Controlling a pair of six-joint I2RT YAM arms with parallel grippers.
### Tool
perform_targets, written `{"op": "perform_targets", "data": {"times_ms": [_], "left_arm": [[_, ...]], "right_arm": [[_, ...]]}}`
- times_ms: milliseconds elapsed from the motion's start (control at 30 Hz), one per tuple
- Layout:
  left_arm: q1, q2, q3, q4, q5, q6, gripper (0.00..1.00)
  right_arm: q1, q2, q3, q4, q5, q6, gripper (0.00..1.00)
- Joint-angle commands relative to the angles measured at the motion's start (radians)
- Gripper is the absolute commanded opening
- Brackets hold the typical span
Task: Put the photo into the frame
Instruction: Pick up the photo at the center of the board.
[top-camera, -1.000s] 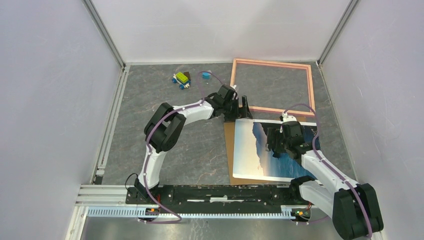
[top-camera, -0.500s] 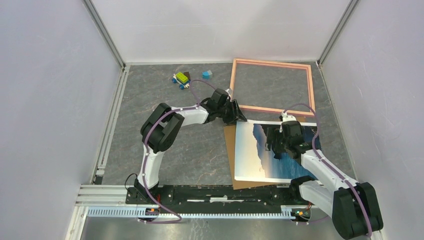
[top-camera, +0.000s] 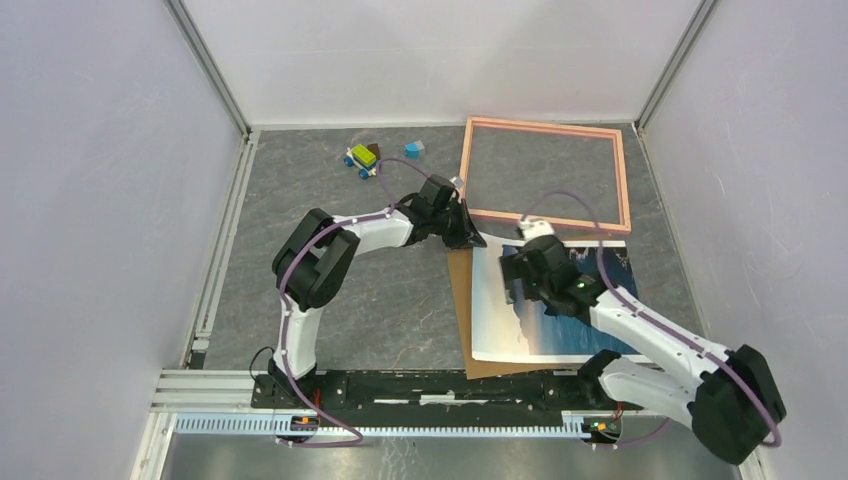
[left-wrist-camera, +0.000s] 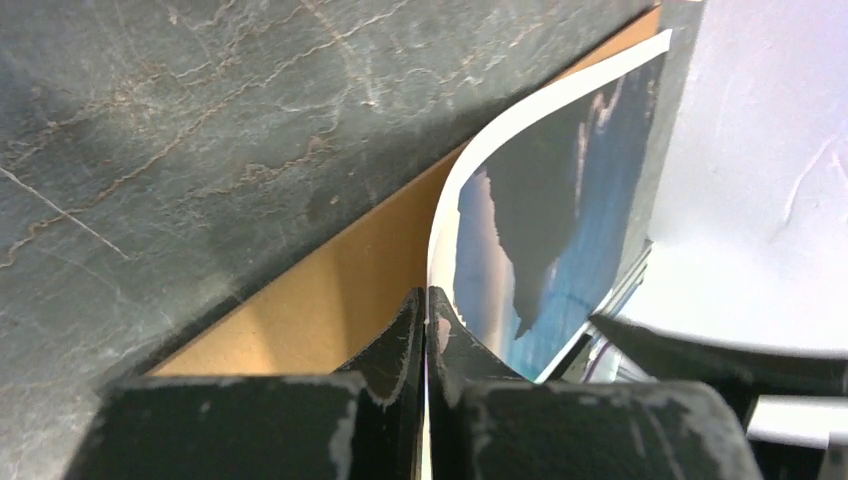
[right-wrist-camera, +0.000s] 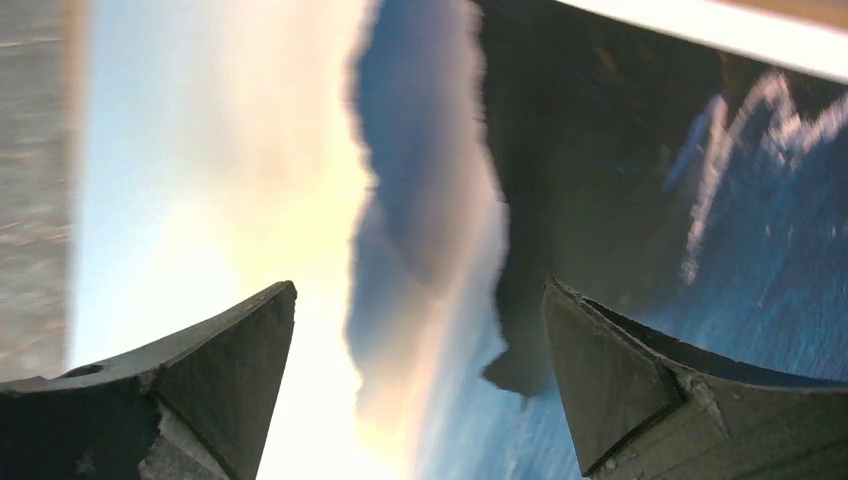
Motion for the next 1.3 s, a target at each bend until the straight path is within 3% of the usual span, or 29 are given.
{"op": "perform_targets", "data": {"times_ms": [0, 133, 233, 367, 467, 767, 1067, 1200, 1267], "left_arm": [[0.011, -0.100, -0.001, -0.002, 0.050, -0.029, 0.02], [0.012, -0.139, -0.032, -0.001, 0.043, -0.071, 0.02], [0.015, -0.159, -0.041, -0.015, 0.042, -0.095, 0.02], [0.019, -0.179, -0.075, -0.012, 0.037, -0.133, 0.02], [0.022, -0.194, -0.090, -0.012, 0.034, -0.144, 0.02], [0.025, -0.228, -0.105, -0.014, 0.042, -0.160, 0.02], [0.025, -0.255, -0.105, -0.023, 0.031, -0.168, 0.13], [0.026, -0.294, -0.114, -0.038, 0.014, -0.141, 0.30], [0.030, -0.339, -0.122, -0.059, -0.005, -0.108, 0.39]], "right_arm": [[0.281, 0.068, 0.149, -0.060, 0.240, 0.167, 0.98], [0.538, 0.200, 0.292, -0.145, 0.459, 0.325, 0.98], [0.619, 0.331, 0.415, -0.277, 0.577, 0.437, 0.97], [0.723, 0.488, 0.554, -0.477, 0.734, 0.576, 0.85], [0.760, 0.593, 0.638, -0.626, 0.799, 0.678, 0.82], [0.792, 0.738, 0.699, -0.728, 0.821, 0.759, 0.64], [0.801, 0.782, 0.766, -0.801, 0.820, 0.800, 0.27], [0.804, 0.770, 0.771, -0.824, 0.820, 0.818, 0.02], [0.804, 0.744, 0.764, -0.823, 0.826, 0.819, 0.00]]}}
